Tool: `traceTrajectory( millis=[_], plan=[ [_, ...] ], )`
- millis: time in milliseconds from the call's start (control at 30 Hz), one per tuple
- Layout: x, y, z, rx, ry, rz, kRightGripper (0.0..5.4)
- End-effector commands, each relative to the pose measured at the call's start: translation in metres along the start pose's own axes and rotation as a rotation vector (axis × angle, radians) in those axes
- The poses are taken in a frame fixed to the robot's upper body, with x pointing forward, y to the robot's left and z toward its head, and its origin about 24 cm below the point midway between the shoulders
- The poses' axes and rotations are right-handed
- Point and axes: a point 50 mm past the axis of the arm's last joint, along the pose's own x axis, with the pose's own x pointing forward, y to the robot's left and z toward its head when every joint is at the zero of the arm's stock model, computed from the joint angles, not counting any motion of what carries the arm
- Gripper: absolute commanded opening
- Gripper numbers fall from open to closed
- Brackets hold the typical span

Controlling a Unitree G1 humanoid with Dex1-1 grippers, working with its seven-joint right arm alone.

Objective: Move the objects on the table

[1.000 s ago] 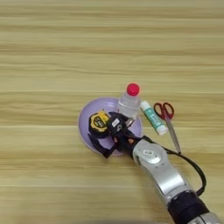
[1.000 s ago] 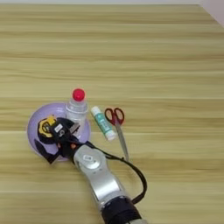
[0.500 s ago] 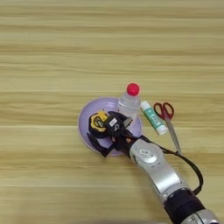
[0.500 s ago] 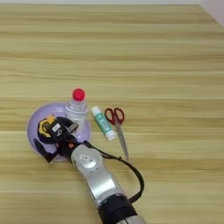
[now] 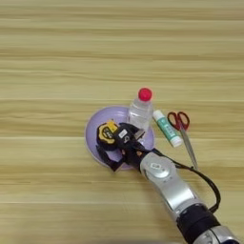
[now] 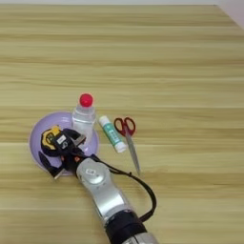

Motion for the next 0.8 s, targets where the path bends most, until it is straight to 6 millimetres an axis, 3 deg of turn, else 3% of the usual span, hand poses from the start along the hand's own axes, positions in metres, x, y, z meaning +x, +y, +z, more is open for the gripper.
traceTrajectory(
  millis=[33, 800],
  plan=[
    [0.0087, -0.0131, 0.0302, -0.043, -0.109, -0.039, 5.38],
    [0.0099, -0.0117, 0.0266, -0.036, -0.087, -0.033, 5.38]
  ],
)
